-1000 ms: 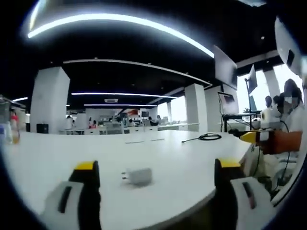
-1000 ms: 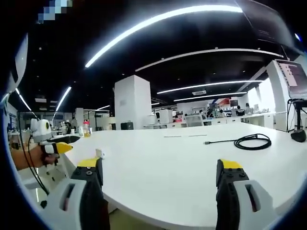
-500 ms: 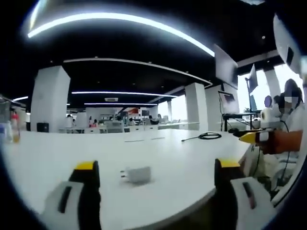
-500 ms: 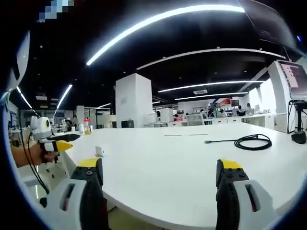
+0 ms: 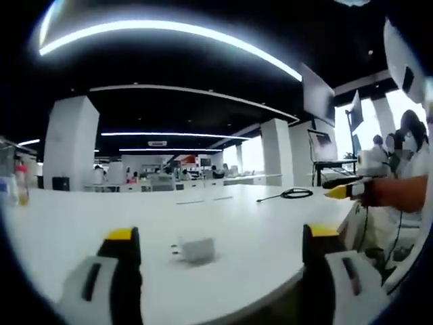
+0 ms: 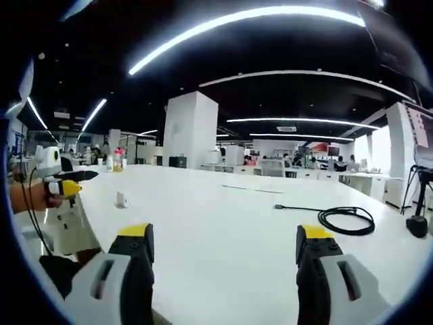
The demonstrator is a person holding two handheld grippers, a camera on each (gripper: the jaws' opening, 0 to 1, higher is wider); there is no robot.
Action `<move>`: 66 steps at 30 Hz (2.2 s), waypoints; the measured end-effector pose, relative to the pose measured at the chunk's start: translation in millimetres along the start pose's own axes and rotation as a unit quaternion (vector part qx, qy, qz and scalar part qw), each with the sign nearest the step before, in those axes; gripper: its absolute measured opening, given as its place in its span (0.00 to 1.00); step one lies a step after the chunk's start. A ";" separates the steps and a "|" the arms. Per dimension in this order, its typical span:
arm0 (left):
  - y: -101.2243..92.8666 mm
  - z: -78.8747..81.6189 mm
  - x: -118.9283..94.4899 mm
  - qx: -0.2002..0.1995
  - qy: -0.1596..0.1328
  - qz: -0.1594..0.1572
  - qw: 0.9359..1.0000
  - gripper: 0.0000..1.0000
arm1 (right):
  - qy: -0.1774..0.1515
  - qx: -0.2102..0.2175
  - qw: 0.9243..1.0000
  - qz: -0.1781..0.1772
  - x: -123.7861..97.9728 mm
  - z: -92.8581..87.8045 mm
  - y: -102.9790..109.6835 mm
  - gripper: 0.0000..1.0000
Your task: Plug the desk Type‑C cable into the charger adapter.
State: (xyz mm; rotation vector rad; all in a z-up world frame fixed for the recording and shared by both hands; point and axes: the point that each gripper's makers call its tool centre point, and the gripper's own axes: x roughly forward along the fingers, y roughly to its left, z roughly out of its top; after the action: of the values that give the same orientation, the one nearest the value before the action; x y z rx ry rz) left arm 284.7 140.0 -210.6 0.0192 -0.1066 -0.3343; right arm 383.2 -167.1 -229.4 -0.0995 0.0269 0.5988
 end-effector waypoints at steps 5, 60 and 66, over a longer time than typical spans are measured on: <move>2.5 -6.7 0.5 0.008 0.016 -0.001 1.000 1.00 | 0.019 -0.025 0.999 -0.009 9.2 -5.6 -32.5 0.83; 4.2 -15.0 -3.9 0.019 0.040 0.005 0.999 1.00 | 0.295 -0.098 0.949 0.057 81.0 -59.6 -190.7 0.20; 3.2 -9.3 -6.3 0.028 0.029 0.006 0.999 1.00 | 0.318 -0.095 0.941 0.062 81.2 -65.7 -195.7 0.15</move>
State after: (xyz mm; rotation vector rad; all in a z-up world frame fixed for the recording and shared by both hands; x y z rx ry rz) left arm 280.8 145.2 -220.3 0.0835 -0.0594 -0.3184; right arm 560.9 -288.9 -282.4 -0.4799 0.6089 0.6735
